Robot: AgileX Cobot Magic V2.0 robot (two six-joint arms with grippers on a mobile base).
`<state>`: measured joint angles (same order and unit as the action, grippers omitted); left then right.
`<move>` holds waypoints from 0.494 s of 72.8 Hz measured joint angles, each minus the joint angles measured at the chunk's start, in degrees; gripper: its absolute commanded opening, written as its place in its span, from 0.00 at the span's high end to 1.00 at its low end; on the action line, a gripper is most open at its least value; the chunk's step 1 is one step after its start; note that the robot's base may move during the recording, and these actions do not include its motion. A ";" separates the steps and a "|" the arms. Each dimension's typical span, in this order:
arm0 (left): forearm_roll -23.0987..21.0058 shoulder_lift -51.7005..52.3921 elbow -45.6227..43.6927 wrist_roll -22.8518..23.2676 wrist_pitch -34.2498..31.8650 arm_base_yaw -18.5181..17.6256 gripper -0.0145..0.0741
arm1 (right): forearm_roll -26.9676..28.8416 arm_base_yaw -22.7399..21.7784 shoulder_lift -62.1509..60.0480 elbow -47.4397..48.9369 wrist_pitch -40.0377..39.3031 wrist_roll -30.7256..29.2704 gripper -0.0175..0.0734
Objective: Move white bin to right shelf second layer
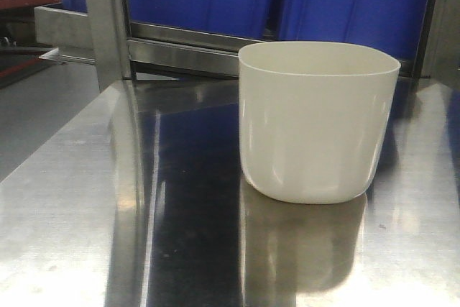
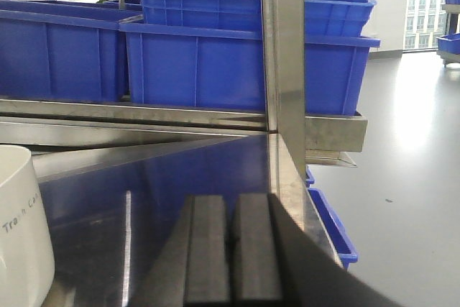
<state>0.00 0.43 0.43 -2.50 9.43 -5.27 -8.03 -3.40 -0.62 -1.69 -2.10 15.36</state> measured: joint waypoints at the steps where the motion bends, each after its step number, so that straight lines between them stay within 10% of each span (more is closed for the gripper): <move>1: 0.00 0.00 0.00 0.00 0.00 0.00 0.74 | 0.00 0.00 0.00 0.00 0.00 0.00 0.75; 36: 0.00 0.00 0.00 0.00 0.00 0.00 0.74 | 0.00 0.00 0.00 0.00 0.00 0.00 0.75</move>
<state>0.00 0.43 0.43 -2.50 9.43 -5.27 -8.03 -3.40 -0.62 -1.69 -2.10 15.36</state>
